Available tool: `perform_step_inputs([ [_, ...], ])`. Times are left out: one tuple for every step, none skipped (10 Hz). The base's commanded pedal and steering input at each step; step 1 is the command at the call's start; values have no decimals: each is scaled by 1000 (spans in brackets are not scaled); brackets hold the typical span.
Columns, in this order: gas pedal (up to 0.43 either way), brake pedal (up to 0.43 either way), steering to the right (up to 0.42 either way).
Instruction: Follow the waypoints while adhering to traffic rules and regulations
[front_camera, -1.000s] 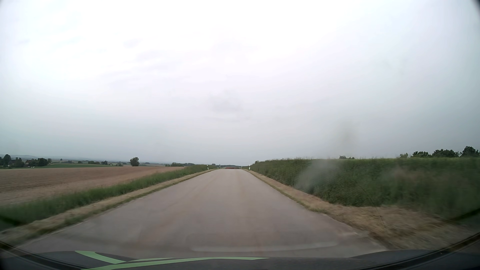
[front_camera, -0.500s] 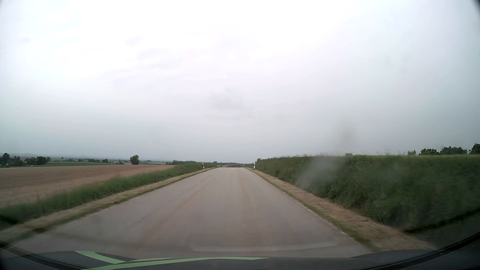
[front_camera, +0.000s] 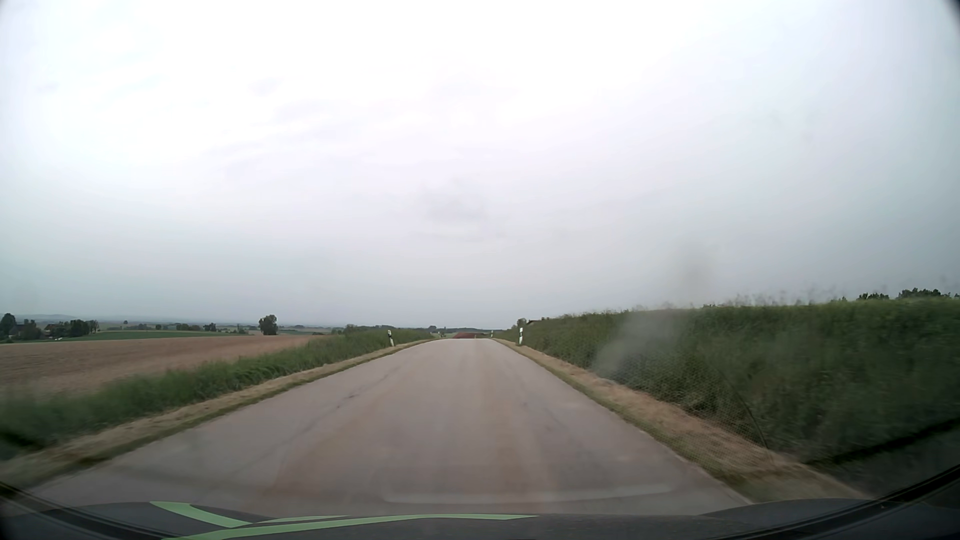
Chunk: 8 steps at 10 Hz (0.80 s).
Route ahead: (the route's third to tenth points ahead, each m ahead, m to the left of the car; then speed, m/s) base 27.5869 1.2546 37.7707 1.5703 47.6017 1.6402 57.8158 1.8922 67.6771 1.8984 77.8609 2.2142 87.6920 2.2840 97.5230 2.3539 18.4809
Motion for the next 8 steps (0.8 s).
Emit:
perform_step_inputs([
  [87, 0, 3],
  [87, 0, 4],
  [87, 0, 4],
  [87, 0, 4],
  [87, 0, 2],
  [98, 0, 0],
  [98, 0, -1],
  [98, 0, 0],
])
